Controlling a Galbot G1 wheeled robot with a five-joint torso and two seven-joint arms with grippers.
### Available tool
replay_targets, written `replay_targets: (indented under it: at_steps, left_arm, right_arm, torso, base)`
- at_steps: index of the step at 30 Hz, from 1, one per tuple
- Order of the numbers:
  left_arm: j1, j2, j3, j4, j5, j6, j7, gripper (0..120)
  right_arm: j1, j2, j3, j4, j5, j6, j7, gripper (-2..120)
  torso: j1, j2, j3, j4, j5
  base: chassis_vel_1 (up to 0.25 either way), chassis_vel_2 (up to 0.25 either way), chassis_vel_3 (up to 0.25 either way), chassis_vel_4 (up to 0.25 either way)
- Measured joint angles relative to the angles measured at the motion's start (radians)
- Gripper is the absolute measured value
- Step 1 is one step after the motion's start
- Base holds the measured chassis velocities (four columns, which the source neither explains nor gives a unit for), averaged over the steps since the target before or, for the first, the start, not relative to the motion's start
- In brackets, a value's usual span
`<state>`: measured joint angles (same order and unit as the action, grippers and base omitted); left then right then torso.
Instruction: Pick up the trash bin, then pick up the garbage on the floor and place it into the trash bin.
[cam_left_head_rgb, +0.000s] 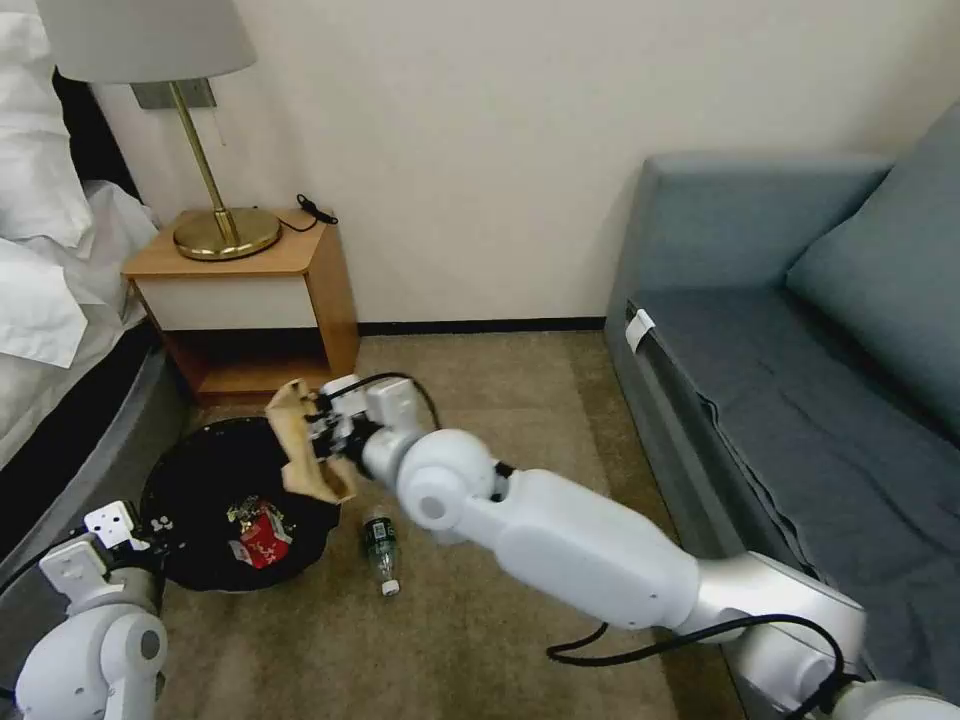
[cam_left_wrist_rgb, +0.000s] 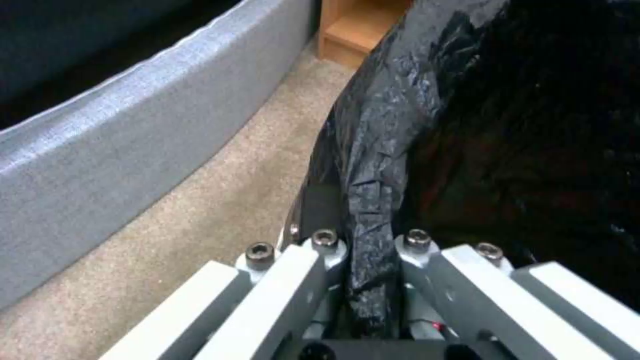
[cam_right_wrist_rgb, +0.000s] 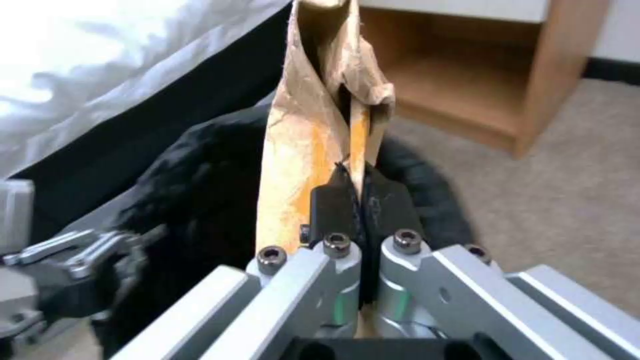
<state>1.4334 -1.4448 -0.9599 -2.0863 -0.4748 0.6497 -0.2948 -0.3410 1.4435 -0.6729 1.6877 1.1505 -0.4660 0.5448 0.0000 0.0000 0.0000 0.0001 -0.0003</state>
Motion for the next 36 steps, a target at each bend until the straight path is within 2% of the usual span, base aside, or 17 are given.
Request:
replay_targets:
  at_steps: [9, 15, 18, 19, 23, 24, 28, 29, 32, 34, 36]
  left_arm:
    - [0.006, -0.011, 0.014, -0.034, -0.007, 0.009, -0.003, 2]
    - [0.012, -0.015, 0.018, -0.048, -0.009, 0.01, -0.004, 2]
    - [0.014, -0.015, 0.017, -0.05, -0.01, 0.011, -0.004, 2]
    - [0.014, -0.015, 0.017, -0.05, -0.01, 0.011, -0.004, 2]
    - [0.014, -0.015, 0.017, -0.05, -0.011, 0.011, -0.004, 2]
    - [0.014, -0.015, 0.017, -0.05, -0.011, 0.011, -0.004, 2]
    - [0.015, -0.015, 0.016, -0.051, -0.011, 0.011, -0.004, 2]
    - [0.015, -0.015, 0.016, -0.051, -0.011, 0.011, -0.004, 2]
    - [0.016, -0.013, 0.015, -0.052, -0.013, 0.012, -0.005, 2]
    - [0.016, -0.013, 0.014, -0.052, -0.013, 0.012, -0.005, 2]
    - [0.016, -0.013, 0.014, -0.053, -0.014, 0.012, -0.005, 2]
  right_arm:
    - [0.013, 0.087, -0.123, -0.124, -0.053, 0.047, 0.004, 0]
    - [0.011, 0.099, -0.155, -0.165, -0.082, 0.055, -0.008, 2]
    - [0.012, 0.093, -0.156, -0.166, -0.089, 0.055, -0.01, 13]
    - [0.012, 0.093, -0.156, -0.166, -0.089, 0.055, -0.01, 13]
    - [0.014, 0.085, -0.155, -0.163, -0.092, 0.055, -0.013, 31]
    - [0.014, 0.085, -0.155, -0.163, -0.092, 0.055, -0.013, 31]
    - [0.015, 0.084, -0.146, -0.157, -0.093, 0.054, -0.015, 50]
    - [0.015, 0.084, -0.146, -0.157, -0.093, 0.054, -0.015, 50]
    - [0.017, 0.082, -0.133, -0.149, -0.092, 0.054, -0.016, 65]
    - [0.019, 0.082, -0.13, -0.147, -0.092, 0.054, -0.017, 68]
    - [0.019, 0.082, -0.126, -0.144, -0.092, 0.054, -0.018, 79]
  torso:
    - [0.0, 0.0, 0.0, -0.0001, 0.0001]
    - [0.0, 0.0, 0.0, -0.0001, 0.0002]
    - [0.0, 0.0, 0.0, -0.0001, 0.0002]
    - [0.0, 0.0, 0.0, -0.0001, 0.0002]
    - [0.0, 0.0, 0.0, -0.0001, 0.0003]
    - [0.0, 0.0, 0.0, -0.0001, 0.0003]
    - [0.0, 0.0, 0.0, -0.0001, 0.0002]
    - [0.0, 0.0, 0.0, -0.0001, 0.0002]
    - [0.0, 0.0, 0.0, -0.0002, 0.0003]
    - [0.0, 0.0, 0.0, -0.0002, 0.0003]
    - [0.0, 0.0, 0.0, -0.0002, 0.0003]
  base:
    - [0.0, 0.0, 0.0, 0.0]
    - [0.0, 0.0, 0.0, 0.0]
    - [0.0, 0.0, 0.0, 0.0]
    - [0.0, 0.0, 0.0, 0.0]
    - [0.0, 0.0, 0.0, 0.0]
    - [0.0, 0.0, 0.0, 0.0]
    - [0.0, 0.0, 0.0, 0.0]
    - [0.0, 0.0, 0.0, 0.0]
    - [0.0, 0.0, 0.0, 0.0]
    - [0.0, 0.0, 0.0, 0.0]
    - [0.0, 0.0, 0.0, 0.0]
